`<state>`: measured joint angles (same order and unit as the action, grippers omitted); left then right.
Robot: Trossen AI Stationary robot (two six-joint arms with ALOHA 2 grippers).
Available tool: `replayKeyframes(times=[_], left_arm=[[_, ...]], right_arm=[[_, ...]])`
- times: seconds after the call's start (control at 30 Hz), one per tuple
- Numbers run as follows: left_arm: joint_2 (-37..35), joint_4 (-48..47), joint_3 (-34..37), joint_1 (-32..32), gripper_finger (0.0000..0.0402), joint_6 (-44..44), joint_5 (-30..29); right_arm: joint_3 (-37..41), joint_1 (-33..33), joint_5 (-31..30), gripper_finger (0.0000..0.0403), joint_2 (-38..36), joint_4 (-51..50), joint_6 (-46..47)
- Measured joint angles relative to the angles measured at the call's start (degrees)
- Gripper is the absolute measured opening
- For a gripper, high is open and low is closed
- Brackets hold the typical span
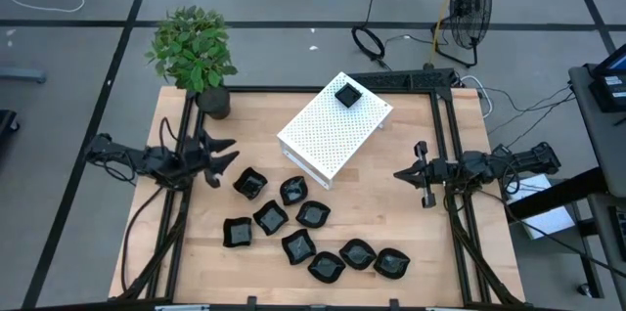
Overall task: Pick & Place Mini shaped plates
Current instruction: Put the black distorted square plate on the shelf
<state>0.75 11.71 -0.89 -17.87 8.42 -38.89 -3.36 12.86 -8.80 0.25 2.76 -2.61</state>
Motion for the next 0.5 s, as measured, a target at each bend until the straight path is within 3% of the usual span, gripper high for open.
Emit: replayKeyframes(times=[0.1,0.27,0.43,0.5], left_arm=[[-0.02,2.21,-0.02,0.04,0.0212,0.43,-2.16],[0.48,0.97,-1.05,0.05,0.0211,10.2,1.29],[8.32,-19.62,-10.03,1.3,0.0211,22.98,-3.39],[14.24,-27.16,-13.75,2.47,0.0212,30.85,-1.91]], right_arm=[[0.04,0.0,0.0,0.0,0.0,0.02,0.0],[0.04,0.0,0.0,0.0,0.0,0.02,0.0],[0.04,0.0,-0.02,0.0,0.0,0.02,0.0],[0.04,0.0,-0.02,0.0,0.0,0.02,0.0]])
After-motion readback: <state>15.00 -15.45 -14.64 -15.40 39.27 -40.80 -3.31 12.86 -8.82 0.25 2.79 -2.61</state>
